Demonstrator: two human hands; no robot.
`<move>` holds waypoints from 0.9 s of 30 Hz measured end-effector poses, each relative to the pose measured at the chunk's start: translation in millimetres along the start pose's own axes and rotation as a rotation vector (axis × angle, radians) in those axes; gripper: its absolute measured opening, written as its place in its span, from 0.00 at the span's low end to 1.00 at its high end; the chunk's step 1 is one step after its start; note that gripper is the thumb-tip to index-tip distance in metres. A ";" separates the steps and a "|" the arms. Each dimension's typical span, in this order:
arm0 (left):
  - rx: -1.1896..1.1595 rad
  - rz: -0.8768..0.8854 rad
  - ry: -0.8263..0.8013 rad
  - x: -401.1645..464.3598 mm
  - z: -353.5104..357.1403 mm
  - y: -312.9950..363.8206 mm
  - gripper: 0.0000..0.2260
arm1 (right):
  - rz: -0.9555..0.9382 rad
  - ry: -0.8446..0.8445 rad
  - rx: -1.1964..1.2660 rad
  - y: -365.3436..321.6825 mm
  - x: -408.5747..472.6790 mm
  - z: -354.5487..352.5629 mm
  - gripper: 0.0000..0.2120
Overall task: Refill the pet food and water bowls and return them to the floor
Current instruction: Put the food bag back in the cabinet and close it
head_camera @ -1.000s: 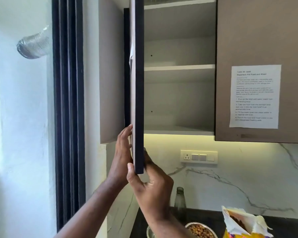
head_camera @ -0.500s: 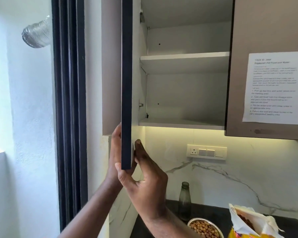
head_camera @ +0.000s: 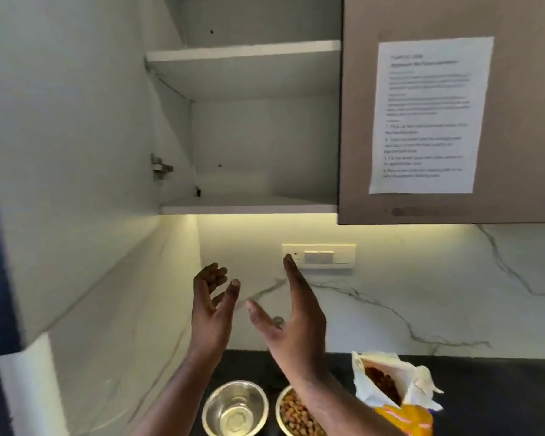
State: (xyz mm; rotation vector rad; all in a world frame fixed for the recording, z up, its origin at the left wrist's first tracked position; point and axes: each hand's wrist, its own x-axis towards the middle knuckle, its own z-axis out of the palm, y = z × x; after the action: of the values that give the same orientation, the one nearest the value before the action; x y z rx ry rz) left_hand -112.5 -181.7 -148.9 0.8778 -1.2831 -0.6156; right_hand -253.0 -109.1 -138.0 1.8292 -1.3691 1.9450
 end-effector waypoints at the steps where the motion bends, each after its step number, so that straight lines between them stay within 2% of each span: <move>1: -0.002 -0.013 -0.060 0.6 13.5 -6.6 0.18 | 0.038 -0.015 -0.020 16.3 0.6 -10.0 0.43; 8: -0.025 -0.212 -0.442 -24.2 110.2 -74.8 0.28 | 0.255 -0.055 -0.144 126.0 -14.6 -72.7 0.46; 14: 0.098 -0.365 -0.868 -47.9 174.2 -140.9 0.37 | 0.477 -0.038 -0.231 212.9 -56.7 -114.9 0.47; 20: 0.219 -0.535 -1.192 -61.6 226.2 -204.2 0.46 | 0.707 -0.085 -0.337 279.8 -111.2 -149.0 0.55; 24: 0.245 -0.562 -1.387 -59.8 249.6 -241.9 0.52 | 0.858 -0.147 -0.326 309.8 -143.0 -160.2 0.61; 27: 0.317 -0.526 -1.492 -59.4 262.3 -266.8 0.52 | 0.967 -0.175 -0.225 330.4 -160.5 -162.1 0.66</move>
State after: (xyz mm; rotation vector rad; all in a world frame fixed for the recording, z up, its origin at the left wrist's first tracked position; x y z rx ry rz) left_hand -359.9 -335.0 -391.4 1.0173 -2.5357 -1.6919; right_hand -542.8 -115.9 -415.8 1.3433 -2.7570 1.8186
